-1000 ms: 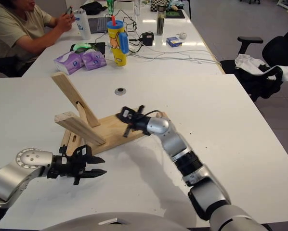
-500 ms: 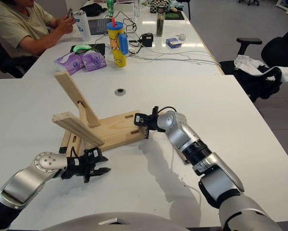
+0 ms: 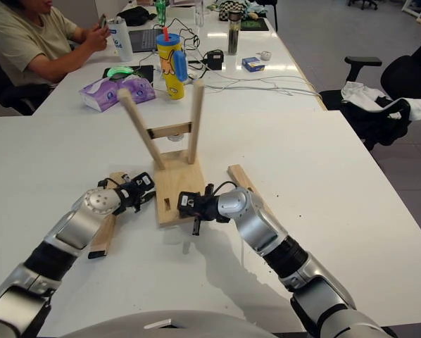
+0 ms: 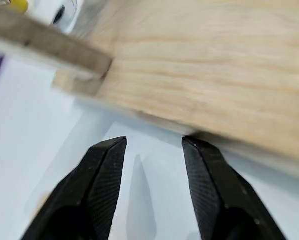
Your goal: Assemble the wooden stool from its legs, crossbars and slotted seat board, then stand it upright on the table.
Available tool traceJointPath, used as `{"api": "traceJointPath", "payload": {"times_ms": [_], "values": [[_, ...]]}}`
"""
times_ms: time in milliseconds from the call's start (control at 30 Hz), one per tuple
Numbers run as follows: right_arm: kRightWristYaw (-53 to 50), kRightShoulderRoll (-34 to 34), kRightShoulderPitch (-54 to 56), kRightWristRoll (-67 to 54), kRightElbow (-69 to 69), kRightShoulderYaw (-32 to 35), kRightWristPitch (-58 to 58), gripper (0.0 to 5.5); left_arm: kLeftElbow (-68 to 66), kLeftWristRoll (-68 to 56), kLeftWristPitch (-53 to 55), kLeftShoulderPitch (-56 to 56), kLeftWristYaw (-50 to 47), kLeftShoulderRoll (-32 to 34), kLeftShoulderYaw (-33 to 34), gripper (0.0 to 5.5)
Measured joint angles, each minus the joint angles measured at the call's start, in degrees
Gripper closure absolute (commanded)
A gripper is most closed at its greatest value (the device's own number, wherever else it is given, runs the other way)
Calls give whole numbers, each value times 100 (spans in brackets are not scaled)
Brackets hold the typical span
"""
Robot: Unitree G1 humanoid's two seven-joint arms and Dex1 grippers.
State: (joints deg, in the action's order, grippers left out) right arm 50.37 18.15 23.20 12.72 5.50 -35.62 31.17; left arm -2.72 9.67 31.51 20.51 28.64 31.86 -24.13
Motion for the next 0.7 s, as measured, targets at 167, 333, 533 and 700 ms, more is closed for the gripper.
{"api": "traceJointPath", "payload": {"times_ms": [167,333,533,700], "values": [[-310,-102,-70,22,-34,-45,-4,550,-2,57,-69,-89,66,-37,92,341],[-893,-202,-348,-42,-181,213,-600,550,445,34,-165,-625,-530,-143,805,341],[-1528,-545,-867,-801,123,1304,-887,550,1686,-198,-275,-1076,-1564,-343,2720,341],[-1803,-879,-1159,-1301,518,1671,-397,550,1419,-1506,706,-1534,-786,-356,3855,341]]}}
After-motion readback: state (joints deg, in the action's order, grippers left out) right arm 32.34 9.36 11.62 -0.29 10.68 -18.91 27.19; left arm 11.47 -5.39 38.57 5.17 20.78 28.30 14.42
